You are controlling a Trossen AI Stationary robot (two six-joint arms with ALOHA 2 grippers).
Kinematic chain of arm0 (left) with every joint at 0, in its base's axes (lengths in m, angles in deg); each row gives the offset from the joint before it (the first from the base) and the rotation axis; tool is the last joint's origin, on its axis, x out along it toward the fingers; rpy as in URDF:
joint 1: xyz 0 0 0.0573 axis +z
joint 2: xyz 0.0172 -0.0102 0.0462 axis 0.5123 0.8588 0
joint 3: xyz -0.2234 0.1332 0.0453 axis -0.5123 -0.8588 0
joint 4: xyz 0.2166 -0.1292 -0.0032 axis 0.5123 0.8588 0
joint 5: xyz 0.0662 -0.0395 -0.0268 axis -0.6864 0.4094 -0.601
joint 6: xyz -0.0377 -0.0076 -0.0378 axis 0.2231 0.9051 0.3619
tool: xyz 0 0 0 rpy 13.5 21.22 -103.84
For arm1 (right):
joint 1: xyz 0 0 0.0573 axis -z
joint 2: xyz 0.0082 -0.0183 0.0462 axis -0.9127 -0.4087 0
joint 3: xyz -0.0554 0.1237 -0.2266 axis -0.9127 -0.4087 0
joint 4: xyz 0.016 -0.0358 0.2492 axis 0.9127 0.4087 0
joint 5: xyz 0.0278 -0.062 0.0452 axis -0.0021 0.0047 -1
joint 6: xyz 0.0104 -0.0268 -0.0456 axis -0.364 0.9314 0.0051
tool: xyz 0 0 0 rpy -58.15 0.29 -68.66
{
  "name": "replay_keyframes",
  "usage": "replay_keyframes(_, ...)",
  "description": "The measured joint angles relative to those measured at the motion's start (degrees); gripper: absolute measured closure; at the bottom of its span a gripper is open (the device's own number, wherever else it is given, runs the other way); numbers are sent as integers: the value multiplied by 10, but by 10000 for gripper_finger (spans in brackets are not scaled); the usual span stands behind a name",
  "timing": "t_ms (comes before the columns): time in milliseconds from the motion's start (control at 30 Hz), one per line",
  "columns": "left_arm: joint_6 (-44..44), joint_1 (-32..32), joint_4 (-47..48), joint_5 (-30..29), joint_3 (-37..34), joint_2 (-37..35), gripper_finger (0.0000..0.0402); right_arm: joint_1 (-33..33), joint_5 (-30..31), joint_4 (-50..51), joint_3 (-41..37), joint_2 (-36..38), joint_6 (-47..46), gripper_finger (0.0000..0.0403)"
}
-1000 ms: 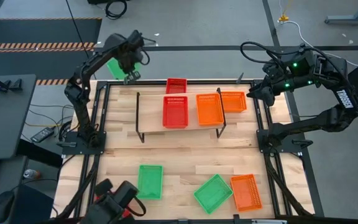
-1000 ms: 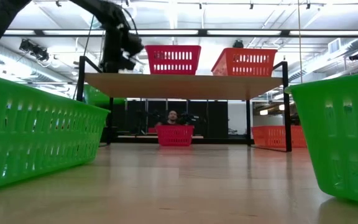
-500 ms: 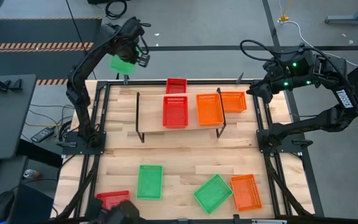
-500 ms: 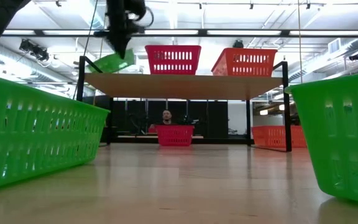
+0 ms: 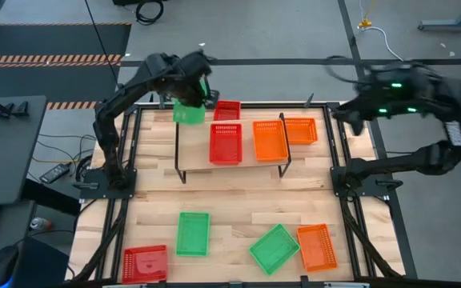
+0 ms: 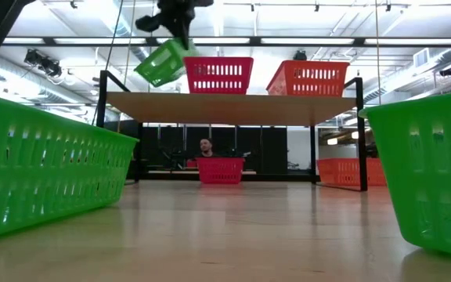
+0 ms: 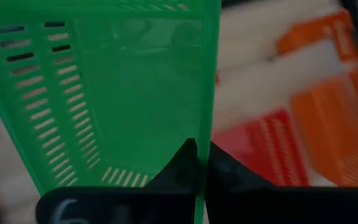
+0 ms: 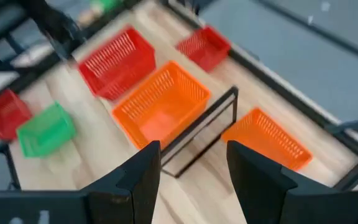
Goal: Stack baskets on shelf by color
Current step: Put the top green bin into the shelf
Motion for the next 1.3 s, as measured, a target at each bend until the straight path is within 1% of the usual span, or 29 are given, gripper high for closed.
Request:
replay_keyframes(167,89,-60,0,-6,0,-4,392,7,24,6,25,51,41,212)
replay_keyframes(267,118,-80,0,-18,0,-4,392,7,32,7,25,74,66,212)
replay_keyframes(367,141,-92,0,-22,0,-2,392,7,43,7,25,90,82,212)
replay_keyframes(533,153,-92,0,-30,0,-2,392,7,41,7,25,102,75,212)
replay_keyframes(633,171,-94,0,-20,-1,-2,390,7,42,7,25,108,72,212)
replay_keyframes(733,175,-110,0,-13,-1,-2,392,7,43,7,25,111,75,212)
replay_keyframes(833,171,-123,0,-26,-1,-2,392,7,43,7,25,112,85,212)
replay_keyframes(1000,171,-120,0,-36,-1,-2,392,7,43,7,25,112,115,212)
replay_keyframes(1100,151,-122,-1,-38,-3,-2,392,7,48,7,25,112,125,212)
replay_keyframes(1233,141,-110,-1,-31,-38,-13,392,7,52,7,25,114,113,212)
replay_keyframes(1300,142,-103,0,-10,-61,-24,392,7,52,7,26,115,112,212)
